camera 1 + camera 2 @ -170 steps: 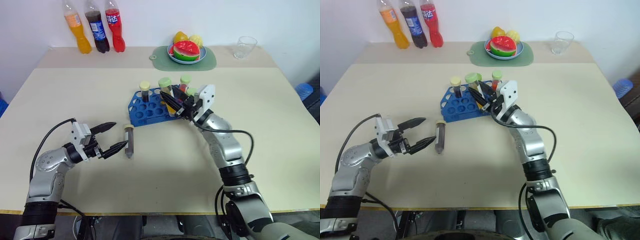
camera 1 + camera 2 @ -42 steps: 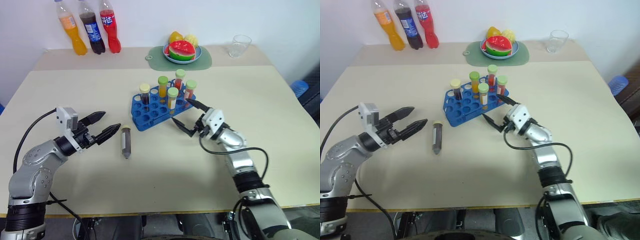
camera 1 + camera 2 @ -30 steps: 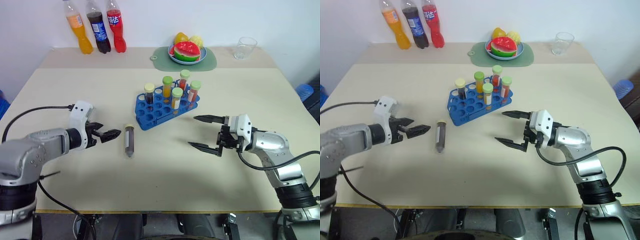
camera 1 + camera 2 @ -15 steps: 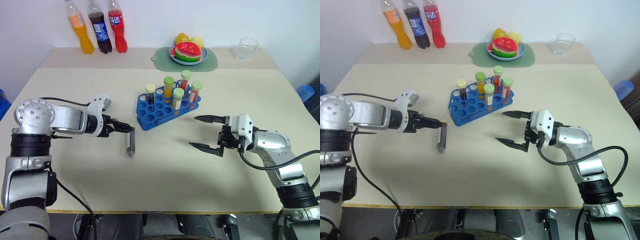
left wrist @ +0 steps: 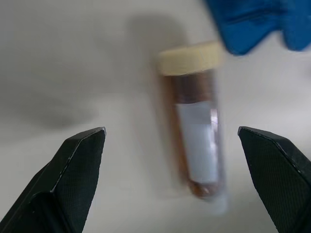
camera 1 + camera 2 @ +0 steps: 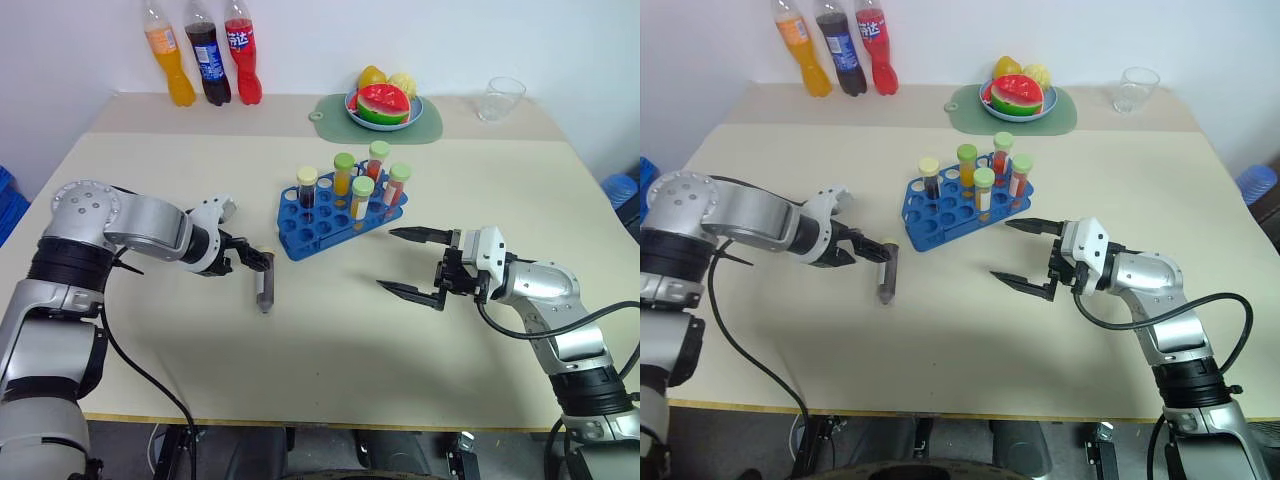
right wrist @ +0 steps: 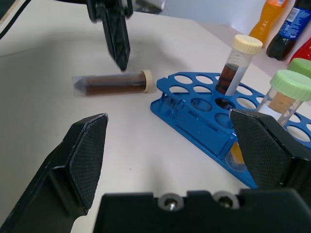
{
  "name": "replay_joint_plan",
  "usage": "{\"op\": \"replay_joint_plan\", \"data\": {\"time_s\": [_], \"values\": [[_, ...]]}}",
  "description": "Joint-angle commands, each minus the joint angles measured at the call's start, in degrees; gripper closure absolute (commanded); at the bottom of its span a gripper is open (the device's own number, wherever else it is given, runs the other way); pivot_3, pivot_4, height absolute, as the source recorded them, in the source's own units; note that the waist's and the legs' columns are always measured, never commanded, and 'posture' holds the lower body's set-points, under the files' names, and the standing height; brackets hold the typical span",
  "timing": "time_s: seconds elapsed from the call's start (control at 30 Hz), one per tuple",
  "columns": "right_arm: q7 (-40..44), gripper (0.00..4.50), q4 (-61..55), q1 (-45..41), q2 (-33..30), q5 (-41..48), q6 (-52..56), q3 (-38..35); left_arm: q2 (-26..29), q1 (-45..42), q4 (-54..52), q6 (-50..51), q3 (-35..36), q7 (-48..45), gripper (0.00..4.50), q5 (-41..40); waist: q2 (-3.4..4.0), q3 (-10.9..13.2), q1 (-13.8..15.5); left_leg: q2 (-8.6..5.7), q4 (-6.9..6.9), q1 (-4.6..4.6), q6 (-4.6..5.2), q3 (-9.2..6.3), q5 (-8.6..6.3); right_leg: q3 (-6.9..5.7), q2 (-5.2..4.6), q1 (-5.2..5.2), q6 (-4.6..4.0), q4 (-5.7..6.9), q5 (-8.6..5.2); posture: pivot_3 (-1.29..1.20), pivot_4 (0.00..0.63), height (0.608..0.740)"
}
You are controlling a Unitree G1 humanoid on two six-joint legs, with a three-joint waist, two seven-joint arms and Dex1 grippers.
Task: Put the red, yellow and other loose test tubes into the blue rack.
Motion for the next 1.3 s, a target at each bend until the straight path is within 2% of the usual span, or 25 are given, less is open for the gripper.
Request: {"op": "replay_joint_plan", "data": {"time_s": [0.03,0.33,0.43,0.63,0.8,0.93,1.13,1.3], "values": [[-0.6,0.07,-1.6,0.1,0.1,0.6,-0.8,-2.0,-3.1,-1.8,1.5,-1.7,2.0,6.1,0.00,-1.0,0.00,0.0,0.2,-0.01,0.00,0.00,-0.01,0.00,0.00,0.00,-0.01,0.01,0.00,-0.01,0.00,0.00,0.150,0.740],[-1.8,0.07,-4.6,2.7,-0.6,1.0,0.7,-3.0,-13.1,-2.6,7.7,-4.3,8.6,23.5,0.00,-1.0,0.03,0.0,0.4,-0.06,0.10,0.11,-0.06,-0.07,0.03,-0.04,-0.04,0.21,0.02,-0.01,0.00,0.00,0.150,0.740],[-1.8,0.00,-5.5,3.6,-0.9,1.3,1.3,-3.5,-15.5,-1.7,7.4,-5.3,11.1,28.4,0.78,-1.0,0.03,0.0,0.3,-0.07,0.10,0.12,-0.29,-0.09,0.17,-0.05,-0.03,0.23,0.06,-0.01,0.03,0.00,0.150,0.740],[-1.6,0.00,-7.1,4.5,-1.5,1.7,2.9,-4.2,-20.6,0.3,5.6,-6.2,17.0,35.7,3.57,-1.0,0.02,0.0,0.4,-0.09,0.09,0.10,-0.41,-0.08,0.23,-0.04,-0.04,0.24,0.08,-0.04,0.03,0.00,0.150,0.740],[-0.4,0.00,-6.5,3.8,-1.7,2.1,2.9,-3.9,-23.2,1.3,3.1,-6.3,21.5,39.4,3.57,-1.0,0.01,0.0,0.5,-0.10,0.09,0.11,-0.43,-0.08,0.24,-0.05,-0.04,0.26,0.08,-0.04,0.03,0.00,0.150,0.740],[2.4,0.00,-5.6,3.3,-1.8,3.2,2.5,-3.5,-22.3,2.6,-0.5,-5.3,23.4,37.7,3.57,-1.0,0.00,0.0,0.3,-0.10,0.09,0.10,-0.43,-0.07,0.24,-0.05,-0.03,0.25,0.08,-0.05,0.03,0.00,0.150,0.740],[6.8,0.00,-4.5,2.8,-2.9,4.1,2.9,-3.4,-16.4,6.3,-10.1,-4.4,22.9,27.3,3.57,-1.0,-0.03,0.0,-0.1,-0.06,0.04,0.08,-0.45,-0.01,0.25,-0.04,0.01,0.18,0.07,-0.05,0.03,0.00,0.150,0.740],[8.9,0.00,-2.2,0.5,-2.9,4.7,3.1,-3.5,-10.9,9.9,-21.5,-7.3,22.3,14.6,3.57,-1.0,-0.03,0.0,0.1,-0.06,0.04,0.08,-0.47,0.06,0.27,-0.04,0.01,0.20,0.07,-0.06,0.02,0.00,0.150,0.740]]}}
